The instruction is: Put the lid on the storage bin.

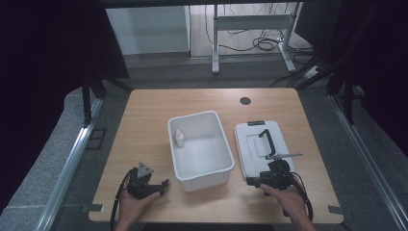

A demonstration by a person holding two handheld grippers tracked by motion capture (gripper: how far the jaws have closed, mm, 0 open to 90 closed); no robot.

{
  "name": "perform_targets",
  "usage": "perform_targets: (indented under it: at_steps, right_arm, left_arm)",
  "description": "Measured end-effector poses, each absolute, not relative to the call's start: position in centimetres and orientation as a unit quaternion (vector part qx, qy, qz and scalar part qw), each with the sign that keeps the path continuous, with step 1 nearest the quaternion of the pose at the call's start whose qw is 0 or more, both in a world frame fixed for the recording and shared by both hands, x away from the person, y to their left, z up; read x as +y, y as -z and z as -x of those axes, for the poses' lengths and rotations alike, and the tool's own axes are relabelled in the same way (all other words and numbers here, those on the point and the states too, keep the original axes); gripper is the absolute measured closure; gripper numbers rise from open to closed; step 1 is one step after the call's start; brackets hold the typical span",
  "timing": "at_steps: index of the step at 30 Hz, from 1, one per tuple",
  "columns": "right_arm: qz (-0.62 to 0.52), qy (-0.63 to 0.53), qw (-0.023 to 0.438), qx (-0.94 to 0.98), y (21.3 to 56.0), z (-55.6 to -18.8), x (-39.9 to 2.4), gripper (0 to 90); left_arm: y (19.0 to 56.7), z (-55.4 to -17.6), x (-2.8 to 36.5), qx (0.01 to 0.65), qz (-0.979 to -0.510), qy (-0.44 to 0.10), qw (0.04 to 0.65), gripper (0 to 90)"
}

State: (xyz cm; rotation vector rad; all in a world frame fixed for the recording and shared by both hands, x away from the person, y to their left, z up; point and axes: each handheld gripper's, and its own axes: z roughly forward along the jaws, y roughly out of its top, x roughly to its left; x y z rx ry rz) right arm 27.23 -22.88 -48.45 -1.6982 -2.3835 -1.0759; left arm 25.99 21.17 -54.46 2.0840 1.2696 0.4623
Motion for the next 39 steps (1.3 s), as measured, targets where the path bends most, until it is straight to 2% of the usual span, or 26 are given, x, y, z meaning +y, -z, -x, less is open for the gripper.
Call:
perform_targets:
  at_steps: [18,39]
  right_arm:
    - [0.558,0.326,-0.008,-0.763,48.1,-27.6,-23.0,33.0]
    - [0.593,0.323,-0.011,-0.737,47.5,-27.7,-28.2,35.6]
  left_arm:
    - [54.5,-26.0,21.2,0.485,-0.794,-0.177,0.322,13.0]
    - [54.5,-26.1,21.3,0.480,-0.796,-0.175,0.324,13.2]
